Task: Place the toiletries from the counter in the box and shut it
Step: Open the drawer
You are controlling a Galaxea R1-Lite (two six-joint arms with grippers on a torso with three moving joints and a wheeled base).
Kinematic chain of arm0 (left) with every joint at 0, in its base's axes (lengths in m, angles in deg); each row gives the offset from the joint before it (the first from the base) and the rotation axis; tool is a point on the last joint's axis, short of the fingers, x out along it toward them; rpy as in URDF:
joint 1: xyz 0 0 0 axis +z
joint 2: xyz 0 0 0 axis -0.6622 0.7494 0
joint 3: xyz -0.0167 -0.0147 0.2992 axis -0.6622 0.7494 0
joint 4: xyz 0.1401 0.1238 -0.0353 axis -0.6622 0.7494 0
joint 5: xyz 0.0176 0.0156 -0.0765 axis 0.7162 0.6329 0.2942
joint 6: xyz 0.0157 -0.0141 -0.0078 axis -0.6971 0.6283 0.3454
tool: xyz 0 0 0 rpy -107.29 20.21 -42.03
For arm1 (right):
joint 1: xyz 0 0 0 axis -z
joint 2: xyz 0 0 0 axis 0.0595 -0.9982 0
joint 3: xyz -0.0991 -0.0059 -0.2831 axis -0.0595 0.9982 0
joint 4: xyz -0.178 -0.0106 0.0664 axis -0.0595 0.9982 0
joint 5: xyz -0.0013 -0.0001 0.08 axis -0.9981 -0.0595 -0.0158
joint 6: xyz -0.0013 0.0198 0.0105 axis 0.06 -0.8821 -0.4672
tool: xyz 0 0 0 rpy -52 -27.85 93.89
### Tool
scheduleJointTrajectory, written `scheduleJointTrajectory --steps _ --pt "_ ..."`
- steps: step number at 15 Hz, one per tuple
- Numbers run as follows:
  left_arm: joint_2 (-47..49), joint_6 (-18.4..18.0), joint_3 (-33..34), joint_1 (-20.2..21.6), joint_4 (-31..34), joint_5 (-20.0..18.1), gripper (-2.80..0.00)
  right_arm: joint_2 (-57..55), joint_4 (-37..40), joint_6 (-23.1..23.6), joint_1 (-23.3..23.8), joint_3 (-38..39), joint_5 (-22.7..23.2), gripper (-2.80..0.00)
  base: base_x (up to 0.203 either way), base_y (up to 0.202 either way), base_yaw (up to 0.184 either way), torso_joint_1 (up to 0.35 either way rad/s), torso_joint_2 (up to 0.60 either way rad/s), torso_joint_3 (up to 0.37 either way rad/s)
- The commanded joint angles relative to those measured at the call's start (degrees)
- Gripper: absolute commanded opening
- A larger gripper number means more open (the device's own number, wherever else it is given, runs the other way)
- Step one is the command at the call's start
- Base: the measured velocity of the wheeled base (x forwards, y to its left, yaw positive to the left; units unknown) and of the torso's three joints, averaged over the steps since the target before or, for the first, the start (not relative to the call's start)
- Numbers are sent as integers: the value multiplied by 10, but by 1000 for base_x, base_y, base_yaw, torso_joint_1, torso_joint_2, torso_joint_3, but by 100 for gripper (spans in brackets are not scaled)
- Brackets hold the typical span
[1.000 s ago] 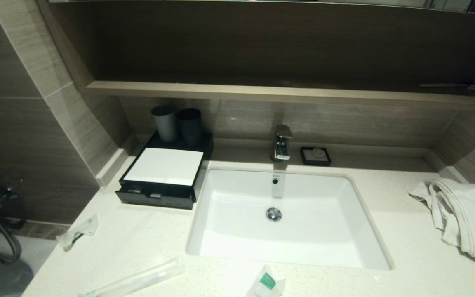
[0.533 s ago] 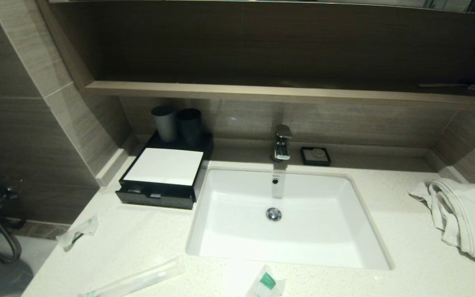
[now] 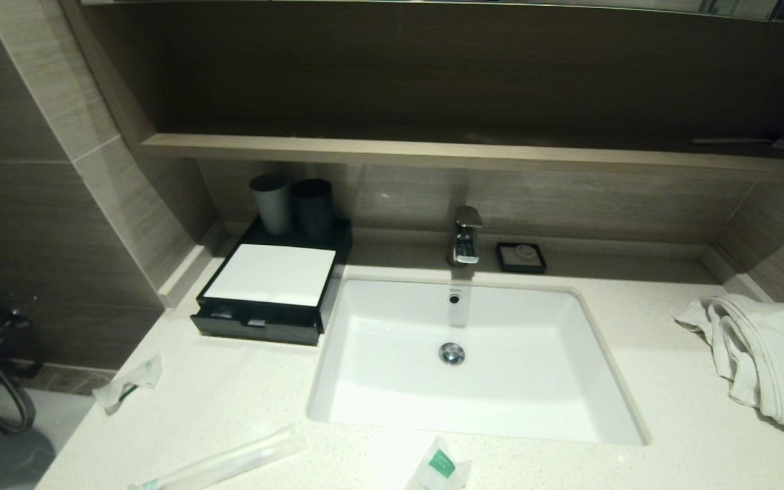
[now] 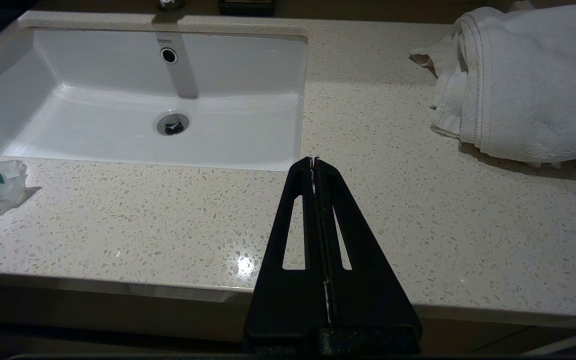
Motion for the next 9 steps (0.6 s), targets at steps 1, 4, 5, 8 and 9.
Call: scheduleJointTrajectory --steps 1,4,5,8,9 --pt "0 -3 0 0 0 0 -280 0 0 0 0 0 0 -280 0 0 0 0 0 0" --pt "0 -9 -3 0 -2 -2 -280 0 0 0 0 0 0 -280 0 0 0 0 0 0" --pt "0 -12 -12 0 -1 -3 -280 0 0 0 0 0 0 -280 0 0 0 0 0 0" --pt "-1 -38 -107 0 43 -3 -280 0 0 0 1 0 0 -280 0 0 0 0 0 0" --pt "-1 -46 -122 0 52 -1 -280 0 0 0 0 0 0 -280 0 0 0 0 0 0"
